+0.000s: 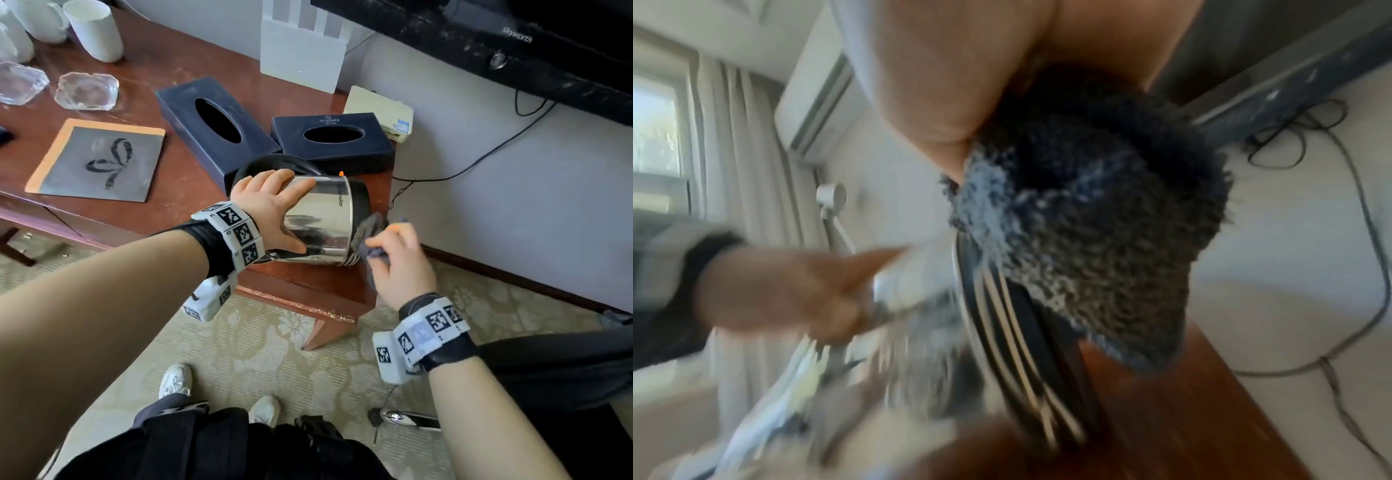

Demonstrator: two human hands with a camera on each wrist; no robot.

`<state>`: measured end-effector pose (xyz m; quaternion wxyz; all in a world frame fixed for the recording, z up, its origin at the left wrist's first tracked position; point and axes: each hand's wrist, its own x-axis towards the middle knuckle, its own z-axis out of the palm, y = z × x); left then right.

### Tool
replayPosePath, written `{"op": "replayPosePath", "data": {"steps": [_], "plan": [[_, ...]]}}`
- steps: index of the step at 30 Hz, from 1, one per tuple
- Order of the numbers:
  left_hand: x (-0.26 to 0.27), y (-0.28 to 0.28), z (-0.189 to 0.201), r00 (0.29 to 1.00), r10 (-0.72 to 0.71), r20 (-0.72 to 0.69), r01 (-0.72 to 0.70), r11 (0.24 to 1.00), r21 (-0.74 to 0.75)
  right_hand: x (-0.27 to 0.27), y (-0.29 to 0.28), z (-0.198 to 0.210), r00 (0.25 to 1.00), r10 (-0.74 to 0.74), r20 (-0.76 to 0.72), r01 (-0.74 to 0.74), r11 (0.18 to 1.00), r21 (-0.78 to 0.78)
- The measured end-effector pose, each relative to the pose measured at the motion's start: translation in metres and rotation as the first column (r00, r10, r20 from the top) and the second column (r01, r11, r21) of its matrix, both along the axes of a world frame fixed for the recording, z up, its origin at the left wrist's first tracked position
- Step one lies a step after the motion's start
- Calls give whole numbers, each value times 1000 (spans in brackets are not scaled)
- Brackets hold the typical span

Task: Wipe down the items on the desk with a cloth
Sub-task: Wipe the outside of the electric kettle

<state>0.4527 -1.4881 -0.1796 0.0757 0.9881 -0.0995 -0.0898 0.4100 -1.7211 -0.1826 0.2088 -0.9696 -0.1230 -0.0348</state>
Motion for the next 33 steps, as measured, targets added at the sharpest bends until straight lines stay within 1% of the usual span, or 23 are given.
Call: {"op": "replayPosePath", "data": {"steps": [2, 3, 4, 5, 7, 8, 9, 11, 12, 14, 15, 16, 17, 19, 21, 22, 24, 26, 28, 30, 31, 32, 33], "plan": [[-1, -1, 0, 1000, 3, 7, -3, 1000, 0, 10, 3, 20, 982, -91, 164, 61, 982, 176], [-1, -1, 1, 1000, 5, 7, -5, 1000, -4, 16, 8, 29, 967, -111, 231, 58, 973, 226], [-1, 0, 1, 1000, 8, 4, -8, 1000, -7, 23, 14, 36, 962, -105, 252, 46, 972, 231], [-1, 0, 2, 1000, 11, 1, -11, 1000, -9, 29, 21, 39, 973, -74, 220, 34, 983, 181], [-1, -1, 2, 1000, 17, -4, -17, 1000, -11, 34, 31, 32, 995, 0, 103, 1, 1000, -11], [-1, -1, 2, 1000, 19, -7, -20, 1000, -12, 31, 33, 25, 997, 18, 75, -12, 997, -78], [-1, -2, 2, 1000, 21, -8, -21, 1000, -13, 25, 32, 17, 997, 26, 75, -18, 994, -107], [-1, -1, 2, 1000, 21, -4, -21, 1000, -18, 11, 25, 4, 996, 29, 83, -21, 996, -85], [-1, -1, 2, 1000, 19, -3, -19, 1000, -23, 2, 20, -4, 998, 27, 56, -21, 994, -103], [0, 0, 0, 1000, 22, 10, -22, 999, -33, -13, 9, -22, 997, 12, -74, -26, 980, -195], [0, 0, 0, 1000, 23, 14, -23, 999, -36, -20, 4, -30, 991, -12, -134, -17, 976, -218], [0, 1, -1, 1000, 23, 14, -23, 999, -38, -25, -1, -33, 986, -46, -163, 13, 979, -202], [0, 1, -1, 1000, 23, 14, -23, 999, -39, -28, -2, -32, 985, -83, -154, 59, 986, -154], [-1, 2, -1, 1000, 17, 16, -16, 999, -47, -24, -1, -21, 992, -121, -33, 119, 992, -43], [-2, 1, 0, 1000, 15, 19, -14, 999, -48, -11, 7, -2, 981, -137, 138, 128, 989, 71], [-1, 1, 0, 1000, 17, 22, -16, 999, -43, -3, 11, 7, 971, -142, 195, 121, 986, 117], [-1, 1, 0, 999, 23, 29, -22, 999, -39, 11, 21, 14, 963, -126, 240, 98, 987, 125], [-1, 2, 0, 999, 15, 36, -14, 999, -41, 17, 27, 7, 978, -89, 190, 78, 995, 68], [-2, 3, -2, 999, 1, 38, 1, 999, -47, 11, 27, -4, 989, -82, 124, 72, 994, 79], [0, 4, -4, 999, -5, 45, 8, 999, -52, -2, 20, -13, 994, -62, 93, 54, 995, 89], [0, 3, -4, 999, -9, 46, 12, 998, -56, -10, 15, -17, 997, -52, 55, 48, 996, 70], [1, 3, -4, 999, -11, 48, 14, 998, -65, -16, 10, -21, 999, -37, -5, 37, 999, 8], [1, 4, -2, 999, -14, 48, 18, 996, -83, -21, 7, -26, 995, -28, -93, 19, 995, -97]]}}
